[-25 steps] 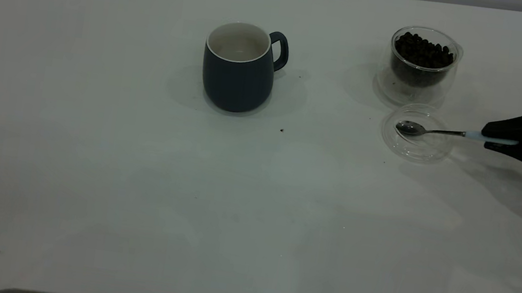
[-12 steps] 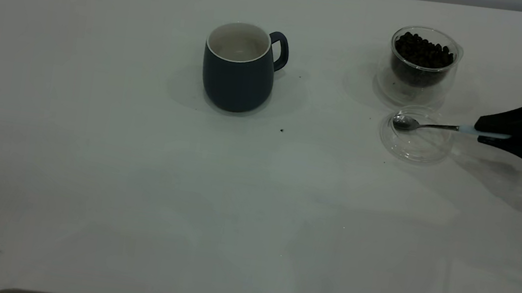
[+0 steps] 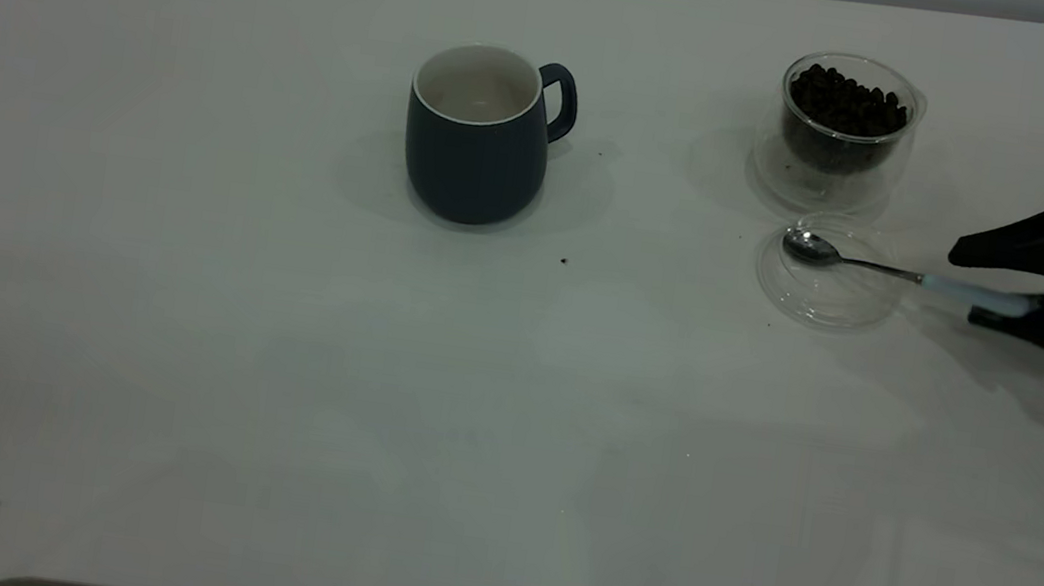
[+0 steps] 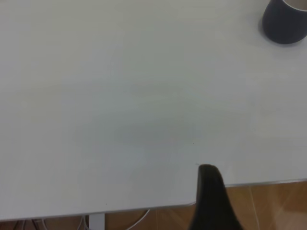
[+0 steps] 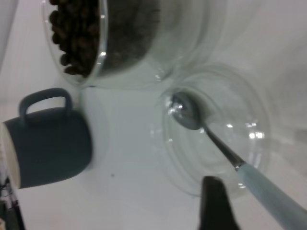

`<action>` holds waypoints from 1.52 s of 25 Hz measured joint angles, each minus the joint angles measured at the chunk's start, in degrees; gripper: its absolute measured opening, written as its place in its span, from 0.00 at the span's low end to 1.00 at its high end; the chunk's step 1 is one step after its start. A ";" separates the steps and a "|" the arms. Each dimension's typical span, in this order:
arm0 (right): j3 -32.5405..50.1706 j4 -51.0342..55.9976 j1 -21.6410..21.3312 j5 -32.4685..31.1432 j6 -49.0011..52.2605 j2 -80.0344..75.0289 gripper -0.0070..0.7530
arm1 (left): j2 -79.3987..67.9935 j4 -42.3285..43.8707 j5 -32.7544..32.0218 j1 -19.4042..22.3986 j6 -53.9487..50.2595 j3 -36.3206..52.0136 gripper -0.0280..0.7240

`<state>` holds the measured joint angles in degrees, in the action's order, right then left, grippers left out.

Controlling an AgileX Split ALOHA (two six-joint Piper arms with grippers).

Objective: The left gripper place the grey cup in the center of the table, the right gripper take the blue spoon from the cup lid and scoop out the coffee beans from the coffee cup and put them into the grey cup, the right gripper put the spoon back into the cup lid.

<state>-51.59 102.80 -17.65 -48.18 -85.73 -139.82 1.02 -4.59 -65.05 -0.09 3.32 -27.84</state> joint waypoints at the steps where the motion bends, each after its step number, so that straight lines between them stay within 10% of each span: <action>1: 0.00 0.00 0.00 0.92 0.00 0.00 0.75 | 0.00 0.00 0.00 0.00 0.00 0.00 0.77; 11: 0.44 -10.08 -1.14 8.97 5.14 6.56 0.80 | 0.00 0.00 0.00 0.00 0.00 0.00 0.77; 23: 0.86 -62.69 -0.39 12.38 59.17 39.08 0.79 | 0.00 0.00 0.00 0.00 0.00 0.00 0.77; 38: 1.32 -75.60 24.42 0.07 71.20 61.68 0.79 | 0.00 0.00 0.00 0.00 0.00 0.00 0.77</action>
<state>-50.28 27.21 6.76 -48.10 -14.53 -78.14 1.02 -4.59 -65.05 -0.09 3.32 -27.84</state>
